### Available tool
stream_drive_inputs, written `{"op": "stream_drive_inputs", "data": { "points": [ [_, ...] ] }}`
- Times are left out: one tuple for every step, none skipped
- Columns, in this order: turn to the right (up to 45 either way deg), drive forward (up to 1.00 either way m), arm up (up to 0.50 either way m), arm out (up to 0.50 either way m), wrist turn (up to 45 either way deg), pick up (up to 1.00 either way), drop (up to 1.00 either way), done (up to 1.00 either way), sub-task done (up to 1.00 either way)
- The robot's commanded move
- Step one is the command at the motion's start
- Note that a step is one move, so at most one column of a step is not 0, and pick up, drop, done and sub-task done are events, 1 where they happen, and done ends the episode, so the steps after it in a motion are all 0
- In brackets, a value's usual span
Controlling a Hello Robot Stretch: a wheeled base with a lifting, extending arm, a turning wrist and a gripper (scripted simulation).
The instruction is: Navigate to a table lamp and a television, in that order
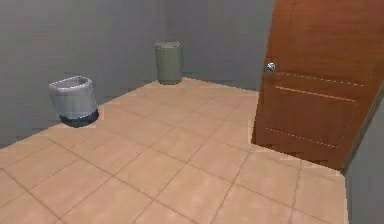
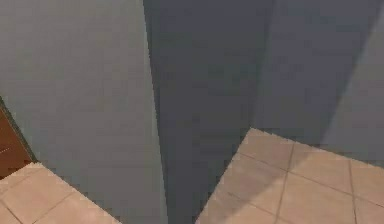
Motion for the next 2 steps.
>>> {"op": "stream_drive_inputs", "data": {
  "points": [
    [0.0, 1.00, 0.00, 0.00, 0.0, 0.00, 0.00, 0.00, 0.00],
    [0.0, 1.00, 0.00, 0.00, 0.0, 0.00, 0.00, 0.00, 0.00]
  ]
}}
